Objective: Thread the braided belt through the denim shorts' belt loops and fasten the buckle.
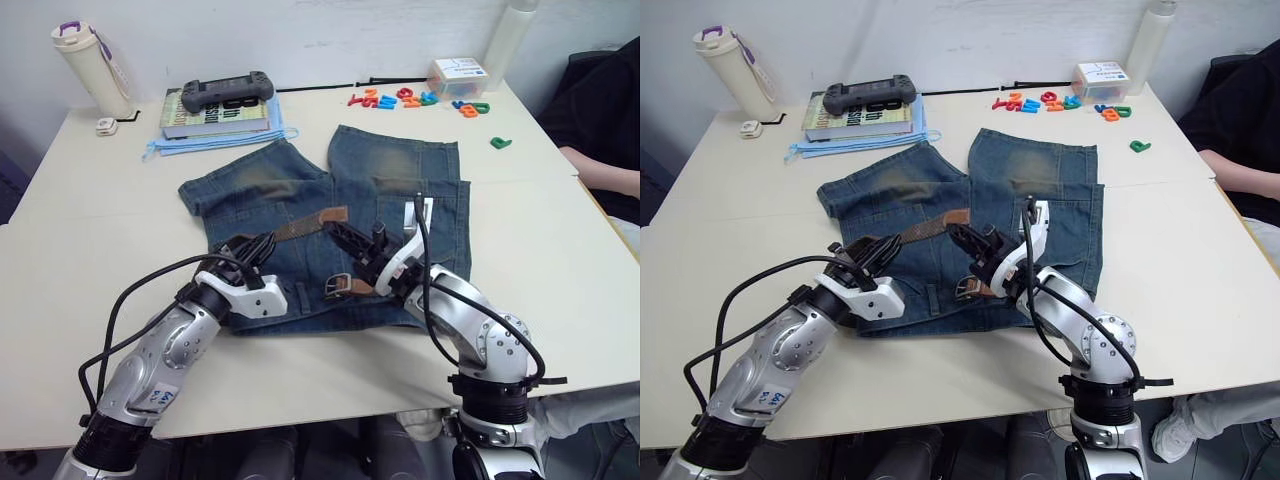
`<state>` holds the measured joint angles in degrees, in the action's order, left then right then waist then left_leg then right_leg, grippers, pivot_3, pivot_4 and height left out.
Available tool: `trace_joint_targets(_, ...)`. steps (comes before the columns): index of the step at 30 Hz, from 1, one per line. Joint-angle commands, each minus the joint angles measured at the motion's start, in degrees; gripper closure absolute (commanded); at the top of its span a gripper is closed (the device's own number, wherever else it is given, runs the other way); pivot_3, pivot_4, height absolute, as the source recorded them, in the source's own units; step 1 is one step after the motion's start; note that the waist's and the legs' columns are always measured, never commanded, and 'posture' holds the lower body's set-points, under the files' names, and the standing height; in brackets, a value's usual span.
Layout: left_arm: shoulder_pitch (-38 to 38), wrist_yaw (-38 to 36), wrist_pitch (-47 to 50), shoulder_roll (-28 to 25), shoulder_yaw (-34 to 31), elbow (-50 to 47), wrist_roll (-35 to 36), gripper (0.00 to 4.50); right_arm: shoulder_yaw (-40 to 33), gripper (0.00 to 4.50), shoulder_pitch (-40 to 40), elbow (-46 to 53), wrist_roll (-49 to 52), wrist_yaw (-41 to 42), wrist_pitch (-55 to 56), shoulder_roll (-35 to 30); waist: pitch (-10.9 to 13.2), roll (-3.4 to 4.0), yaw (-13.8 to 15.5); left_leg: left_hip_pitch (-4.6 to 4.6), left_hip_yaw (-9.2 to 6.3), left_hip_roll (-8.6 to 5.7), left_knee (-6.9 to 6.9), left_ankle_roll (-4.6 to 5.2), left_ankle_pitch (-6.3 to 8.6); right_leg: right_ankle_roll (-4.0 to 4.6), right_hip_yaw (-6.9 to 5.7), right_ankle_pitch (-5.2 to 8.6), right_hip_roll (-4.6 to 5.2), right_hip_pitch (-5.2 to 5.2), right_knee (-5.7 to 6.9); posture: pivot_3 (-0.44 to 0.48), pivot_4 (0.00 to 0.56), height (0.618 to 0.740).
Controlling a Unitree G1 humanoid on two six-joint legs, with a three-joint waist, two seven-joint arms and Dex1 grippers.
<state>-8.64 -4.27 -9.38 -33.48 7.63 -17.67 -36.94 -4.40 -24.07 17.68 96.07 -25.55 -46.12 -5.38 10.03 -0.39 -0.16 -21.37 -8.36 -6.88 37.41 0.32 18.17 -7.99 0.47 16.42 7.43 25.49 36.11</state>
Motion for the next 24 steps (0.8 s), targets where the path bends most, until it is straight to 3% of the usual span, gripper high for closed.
trace_joint_targets(1,0.4,-0.1,-1.0,1.3,-2.1,-2.9,2.3,4.5,0.4,4.37,0.2,2.2,0.7,0.8,1.3,-0.3,0.0,0.0,0.0,0.0,0.0,0.0,0.0,0.0,0.0,0.0,0.0,0.0,0.0,0.0,0.0,0.0,0.15,0.707)
trace_joint_targets(2,0.6,-0.5,-0.4,2.1,-2.8,-3.1,3.7,4.5,0.4,4.37,0.3,2.3,0.7,0.8,1.4,-0.3,0.0,0.0,0.0,0.0,0.01,0.0,0.01,0.0,0.0,0.0,0.0,0.0,0.0,0.0,0.0,0.0,0.15,0.707)
trace_joint_targets(7,1.9,-8.5,5.1,6.9,-5.1,-6.3,19.2,2.54,0.9,4.5,0.2,2.4,0.1,1.0,2.3,-0.1,0.0,0.0,0.0,0.0,0.01,0.0,0.07,0.01,0.0,0.0,0.0,0.0,0.0,0.0,0.02,0.0,0.15,0.707)
trace_joint_targets(11,5.8,-20.4,25.5,10.5,-8.7,-17.4,49.4,0.78,1.1,4.5,-0.3,1.9,-0.5,1.5,2.8,-0.2,0.0,0.0,-0.2,-0.02,0.05,0.03,0.21,0.03,0.02,0.0,0.04,0.0,0.04,-0.01,0.06,0.0,0.15,0.707)
trace_joint_targets(12,6.2,-21.2,29.5,10.7,-9.9,-19.2,54.3,0.78,1.3,4.5,-0.3,1.8,-0.6,1.6,2.9,-0.3,0.0,0.0,-0.2,-0.04,0.04,0.05,0.24,0.03,0.02,0.0,0.03,0.0,0.04,-0.02,0.05,0.0,0.15,0.707)
trace_joint_targets(15,7.5,-15.7,47.6,10.1,-17.1,-22.6,88.5,0.78,1.7,4.5,-1.1,1.1,-1.4,2.6,3.0,-0.4,0.0,0.0,-0.3,-0.05,0.03,0.06,0.41,0.03,0.02,0.0,0.05,0.0,0.0,-0.02,0.17,0.0,0.15,0.707)
trace_joint_targets(18,5.2,1.2,50.6,11.9,-20.6,-18.0,115.9,0.78,2.3,4.5,-1.8,0.8,-2.9,3.8,2.6,-0.7,0.0,0.0,-0.2,-0.05,-0.01,0.06,0.55,0.01,0.03,0.01,0.05,0.01,-0.01,-0.02,0.34,0.0,0.15,0.707)
trace_joint_targets(20,4.4,10.4,49.2,13.1,-21.1,-15.6,126.6,0.78,2.6,4.5,-2.2,0.8,-3.9,4.4,2.5,-0.7,0.0,-0.01,0.0,-0.03,0.0,0.03,0.64,0.01,0.03,0.01,0.06,0.0,-0.07,-0.04,0.4,0.0,0.15,0.707)
trace_joint_targets(24,3.2,26.8,46.1,14.4,-18.9,-11.3,140.5,0.78,2.9,4.5,-2.7,1.1,-4.8,5.1,2.5,-0.6,0.0,-0.05,0.1,0.0,0.03,0.0,0.67,0.0,0.03,0.01,0.12,0.0,-0.07,-0.05,0.44,0.0,0.15,0.707)
